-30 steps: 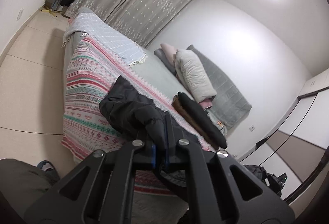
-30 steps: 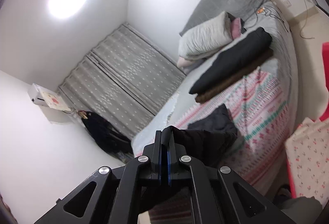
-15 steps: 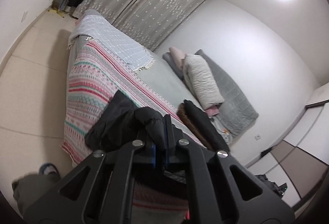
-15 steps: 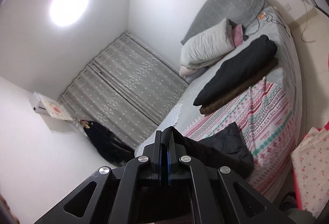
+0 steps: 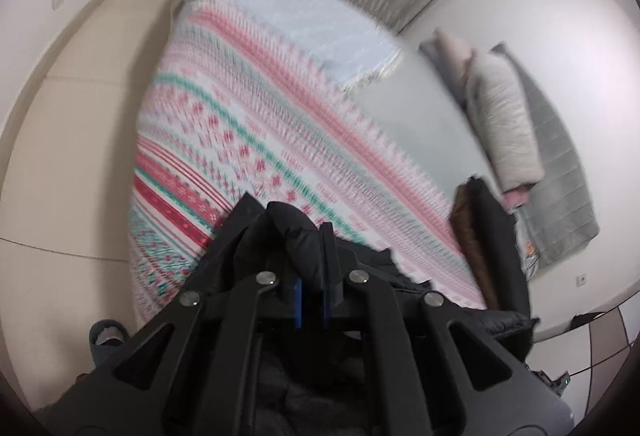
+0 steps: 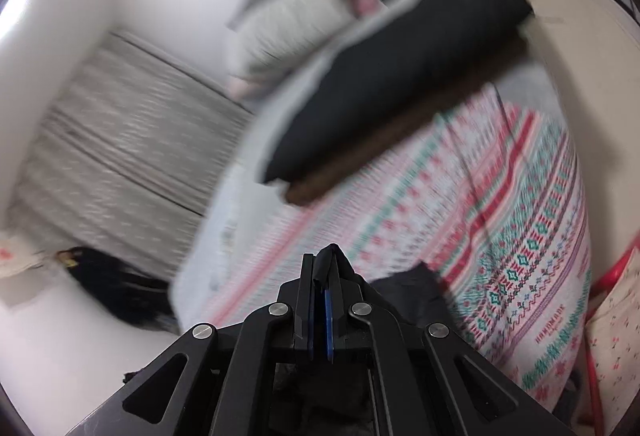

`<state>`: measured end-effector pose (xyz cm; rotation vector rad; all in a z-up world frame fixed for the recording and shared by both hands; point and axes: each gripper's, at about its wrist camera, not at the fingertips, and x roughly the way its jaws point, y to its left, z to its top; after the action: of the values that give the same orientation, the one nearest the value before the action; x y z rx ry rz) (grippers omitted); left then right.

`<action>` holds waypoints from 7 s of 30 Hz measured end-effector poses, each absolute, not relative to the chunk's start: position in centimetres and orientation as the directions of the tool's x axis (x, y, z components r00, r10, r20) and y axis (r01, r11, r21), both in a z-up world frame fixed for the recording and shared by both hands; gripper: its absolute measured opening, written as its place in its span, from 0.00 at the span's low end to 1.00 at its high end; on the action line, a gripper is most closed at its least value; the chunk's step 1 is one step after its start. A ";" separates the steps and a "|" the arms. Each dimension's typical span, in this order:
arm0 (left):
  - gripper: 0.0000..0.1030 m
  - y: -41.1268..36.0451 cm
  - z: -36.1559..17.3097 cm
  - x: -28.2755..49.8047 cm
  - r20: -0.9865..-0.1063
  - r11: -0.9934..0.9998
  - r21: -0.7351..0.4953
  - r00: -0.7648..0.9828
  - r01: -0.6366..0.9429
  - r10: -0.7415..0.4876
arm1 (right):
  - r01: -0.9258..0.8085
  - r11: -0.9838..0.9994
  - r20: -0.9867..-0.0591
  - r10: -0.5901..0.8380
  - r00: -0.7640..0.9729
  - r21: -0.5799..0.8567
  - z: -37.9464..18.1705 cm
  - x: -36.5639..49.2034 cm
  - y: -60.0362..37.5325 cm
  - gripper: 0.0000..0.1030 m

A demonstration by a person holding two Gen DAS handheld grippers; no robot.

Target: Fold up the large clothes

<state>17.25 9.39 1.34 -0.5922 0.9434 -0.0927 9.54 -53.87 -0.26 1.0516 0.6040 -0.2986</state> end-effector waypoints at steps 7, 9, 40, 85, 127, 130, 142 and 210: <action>0.26 10.5 -3.3 22.8 -0.743 0.754 -0.615 0.487 -0.230 -0.458 | 0.633 0.403 -0.724 0.125 0.678 0.662 -7.4 15.0 -56.2 0.06; 0.37 10.8 -2.8 23.1 -0.728 0.739 -0.633 0.502 -0.231 -0.467 | 0.639 0.383 -0.726 0.145 0.672 0.668 -8.2 16.1 -56.7 0.07; 0.57 -3.3 -4.4 18.7 -0.848 0.957 -0.145 0.466 0.251 -0.251 | 0.214 0.956 -0.907 0.097 0.410 0.200 -8.8 23.8 -39.4 0.44; 0.25 0.4 -6.0 15.7 -0.722 0.915 -0.257 0.567 0.312 -0.396 | 0.416 0.821 -0.826 0.114 0.552 0.391 -5.5 10.5 -52.6 0.12; 0.46 -11.4 -5.6 12.6 -0.821 0.951 -0.042 0.532 0.306 -0.208 | 0.163 0.985 -0.868 -0.029 0.496 0.060 -7.3 18.8 -32.2 0.70; 0.47 -10.8 -3.3 10.7 -0.787 0.944 -0.086 0.560 0.317 -0.260 | 0.192 0.976 -0.841 -0.017 0.541 0.103 -5.0 17.5 -32.3 0.70; 0.84 -10.1 2.0 2.3 -0.675 0.957 -0.004 0.706 0.289 -0.216 | 0.164 0.982 -0.690 -0.051 0.722 0.099 3.7 7.7 -27.8 0.83; 0.99 -11.1 -1.1 -3.4 -0.723 0.974 0.052 0.682 0.220 -0.115 | 0.323 0.946 -0.711 -0.225 0.666 0.004 1.4 -0.1 -25.7 1.00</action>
<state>-3.38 -11.06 -1.13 0.1391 0.7996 -0.1890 -0.06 -25.73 1.42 0.1338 0.7829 -0.3101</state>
